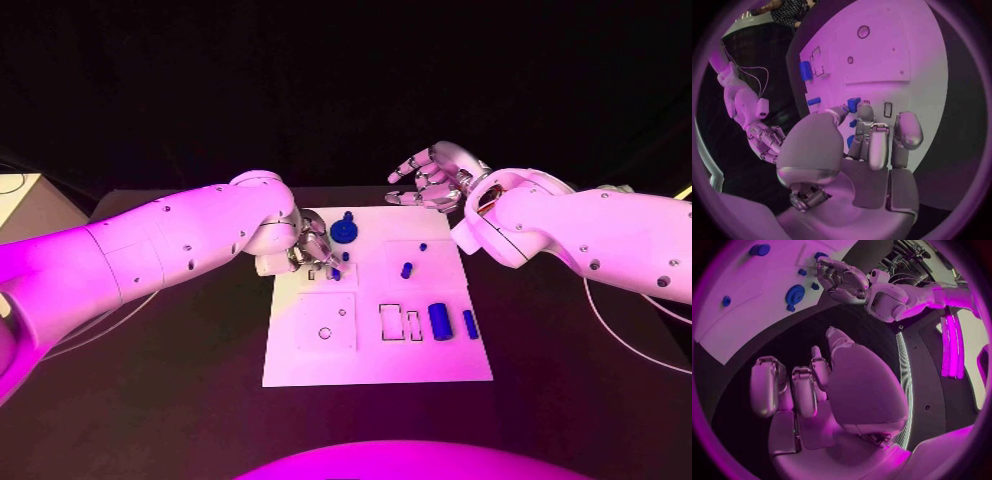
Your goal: Assemble the parts on the task board
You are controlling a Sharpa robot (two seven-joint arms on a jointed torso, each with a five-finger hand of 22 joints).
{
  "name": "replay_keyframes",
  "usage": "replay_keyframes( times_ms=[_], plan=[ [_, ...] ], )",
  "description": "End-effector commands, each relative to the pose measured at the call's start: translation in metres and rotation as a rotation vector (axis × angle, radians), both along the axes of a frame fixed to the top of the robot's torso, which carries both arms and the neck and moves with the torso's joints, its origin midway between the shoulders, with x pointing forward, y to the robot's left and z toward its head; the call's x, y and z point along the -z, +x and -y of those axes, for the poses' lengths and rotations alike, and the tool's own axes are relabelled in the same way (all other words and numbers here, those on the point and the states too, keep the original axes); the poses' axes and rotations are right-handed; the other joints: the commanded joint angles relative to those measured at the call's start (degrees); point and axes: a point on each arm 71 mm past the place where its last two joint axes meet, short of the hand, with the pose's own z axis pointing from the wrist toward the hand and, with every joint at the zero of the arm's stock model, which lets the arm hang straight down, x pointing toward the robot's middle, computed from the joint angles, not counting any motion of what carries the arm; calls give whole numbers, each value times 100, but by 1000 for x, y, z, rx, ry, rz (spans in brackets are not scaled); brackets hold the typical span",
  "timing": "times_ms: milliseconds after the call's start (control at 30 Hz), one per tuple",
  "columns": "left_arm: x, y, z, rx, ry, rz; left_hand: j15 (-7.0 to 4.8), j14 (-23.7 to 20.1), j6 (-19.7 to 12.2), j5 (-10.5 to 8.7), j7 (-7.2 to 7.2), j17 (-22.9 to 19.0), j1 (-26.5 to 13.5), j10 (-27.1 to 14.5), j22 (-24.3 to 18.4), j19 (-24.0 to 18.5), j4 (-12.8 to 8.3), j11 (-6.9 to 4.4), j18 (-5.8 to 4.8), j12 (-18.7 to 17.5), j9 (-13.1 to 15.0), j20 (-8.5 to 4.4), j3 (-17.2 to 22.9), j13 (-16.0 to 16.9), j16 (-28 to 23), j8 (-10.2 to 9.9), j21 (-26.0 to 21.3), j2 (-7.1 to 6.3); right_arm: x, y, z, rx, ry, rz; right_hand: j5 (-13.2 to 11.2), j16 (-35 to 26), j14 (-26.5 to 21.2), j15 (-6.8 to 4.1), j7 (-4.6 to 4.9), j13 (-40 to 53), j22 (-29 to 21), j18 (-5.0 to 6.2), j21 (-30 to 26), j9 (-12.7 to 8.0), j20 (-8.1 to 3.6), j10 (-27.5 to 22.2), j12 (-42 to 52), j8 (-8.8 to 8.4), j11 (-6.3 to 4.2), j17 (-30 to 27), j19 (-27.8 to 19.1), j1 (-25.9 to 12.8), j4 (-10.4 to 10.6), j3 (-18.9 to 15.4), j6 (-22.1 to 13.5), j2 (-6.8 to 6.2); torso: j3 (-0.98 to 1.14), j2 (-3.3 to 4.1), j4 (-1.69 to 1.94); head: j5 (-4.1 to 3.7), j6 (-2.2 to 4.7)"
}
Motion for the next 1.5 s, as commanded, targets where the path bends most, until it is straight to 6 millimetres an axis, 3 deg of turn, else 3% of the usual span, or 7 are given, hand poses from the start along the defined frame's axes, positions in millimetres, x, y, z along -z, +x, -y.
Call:
replay_keyframes(
  times_ms=[33, 500, 667, 800, 967, 1167, 1500],
  plan=[
    [2, -2, 3, 24, -18, -26, -15, 211, -31, 21, 4, 429, 92, -44, 9, -24, -50, -15, -117, -24, 28, -22, 122, -21, 34, -15, 23, 5, 1, -1, -2, -17, -5, -8, 25, -40, 467, -42, 6, 66, 559, 78, -15, -4, -19, -19, -35, 20, -6, 1037, -29, -41, -3, 30, -45, 13, 2, -3, 1, 2, -6],
    [0, -2, -6, -14, -67, -11, -28, 273, -60, 93, 13, 577, -12, 117, 109, 8, -999, -25, -128, -63, 500, -43, 1938, 1, 73, 144, 89, -306, 1, 0, -1, -18, -7, -12, 38, -38, 469, -43, 5, 73, 556, 78, -20, -4, -20, -11, -28, 25, -7, 1042, -29, -35, -8, 41, -45, 14, 6, -4, 2, -8, -5],
    [-2, -3, -12, -52, -101, 11, -85, 361, 33, 615, -51, 747, -410, 421, 261, 135, -1252, -82, -156, 155, 731, -86, 2316, 283, 135, 283, 168, -465, 1, 0, 1, -15, -8, -13, 51, -43, 466, -44, 5, 69, 550, 80, -30, -4, -21, -14, -31, 28, -8, 1032, -32, -34, -10, 48, -47, 12, 7, -11, 10, -8, -14],
    [-5, -3, -16, -84, -129, 34, -145, 422, 152, 1371, -108, 880, -658, 633, 319, 194, -1393, -154, -167, 293, 873, -142, 2445, 481, 184, 372, 198, -604, 2, 0, 1, -13, -9, -14, 51, -43, 466, -44, 5, 69, 550, 80, -30, -4, -21, -14, -31, 28, -8, 1032, -32, -34, -10, 48, -47, 12, 12, -11, 13, -2, -22],
    [-8, -2, -20, -103, -138, 77, -215, 489, 288, 2024, -181, 1049, -851, 853, 505, 357, -1508, -222, -206, 402, 987, -209, 2469, 662, 242, 416, 280, -716, 2, 0, 2, -11, -9, -16, 51, -43, 466, -44, 5, 69, 550, 80, -30, -4, -21, -14, -31, 28, -8, 1032, -32, -34, -10, 48, -47, 12, 10, -6, 11, 12, -26],
    [-9, -1, -21, -99, -110, 134, -251, 496, 357, 2268, -221, 1062, -930, 971, 634, 465, -1556, -260, -233, 461, 1050, -246, 2461, 774, 244, 431, 331, -749, 3, 1, 3, -9, -9, -19, 60, -46, 464, -44, 5, 63, 546, 81, -37, -5, -21, -19, -36, 30, -7, 1027, -34, -37, -8, 52, -49, 10, 8, -6, 9, 25, -29],
    [-9, -1, -15, -76, -65, 177, -268, 497, 392, 2360, -240, 1060, -961, 1033, 706, 523, -1572, -279, -249, 500, 1078, -263, 2464, 836, 241, 438, 360, -760, 4, 0, 3, -11, -9, -21, 73, -50, 463, -44, 6, 59, 542, 82, -43, -5, -22, -22, -40, 32, -8, 1022, -36, -41, -7, 57, -51, 7, 0, 5, 0, 43, -45]
  ],
)
